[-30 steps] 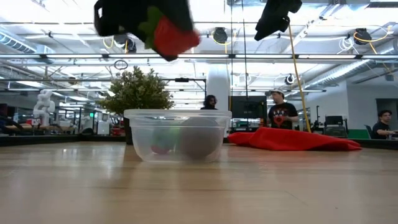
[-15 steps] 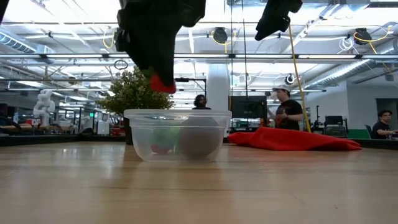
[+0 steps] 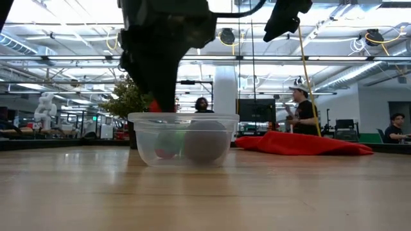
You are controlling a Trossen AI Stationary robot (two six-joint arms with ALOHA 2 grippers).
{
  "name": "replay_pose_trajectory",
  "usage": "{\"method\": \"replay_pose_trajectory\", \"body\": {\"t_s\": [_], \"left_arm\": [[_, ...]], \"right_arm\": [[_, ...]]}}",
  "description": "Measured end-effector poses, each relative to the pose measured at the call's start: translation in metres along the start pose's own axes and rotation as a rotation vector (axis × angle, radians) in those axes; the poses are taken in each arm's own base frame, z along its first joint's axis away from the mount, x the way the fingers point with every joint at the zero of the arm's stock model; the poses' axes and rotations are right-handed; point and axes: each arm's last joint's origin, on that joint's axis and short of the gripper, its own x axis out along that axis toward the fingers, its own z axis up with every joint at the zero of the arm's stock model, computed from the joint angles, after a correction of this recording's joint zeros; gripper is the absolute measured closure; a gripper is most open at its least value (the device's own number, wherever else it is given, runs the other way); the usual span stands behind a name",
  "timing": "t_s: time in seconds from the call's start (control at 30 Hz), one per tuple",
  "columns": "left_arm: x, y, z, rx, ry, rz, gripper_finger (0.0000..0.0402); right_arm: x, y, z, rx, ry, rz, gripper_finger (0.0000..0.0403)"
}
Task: Pick and placing Produce into tupperware
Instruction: Put the red strawberry into the transparent bin
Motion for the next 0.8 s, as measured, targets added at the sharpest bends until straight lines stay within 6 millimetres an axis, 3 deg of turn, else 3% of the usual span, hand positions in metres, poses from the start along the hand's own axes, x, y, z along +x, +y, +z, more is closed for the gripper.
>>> {"method": "replay_pose_trajectory", "body": {"t_s": [0.33,0.6,0.8], "left_arm": [[0.005,0.003,0.005,0.007,-0.016,0.011,0.0268],[0.029,0.005,0.003,-0.006,0.005,-0.007,0.0268],[0.031,0.005,0.003,-0.006,-0.001,-0.007,0.0268]], "right_arm": [[0.000,0.002,0.000,0.000,0.001,0.006,0.0227],[0.000,0.002,0.000,0.001,0.000,0.006,0.0227],[0.000,0.002,0.000,0.001,-0.001,0.006,0.0227]]}}
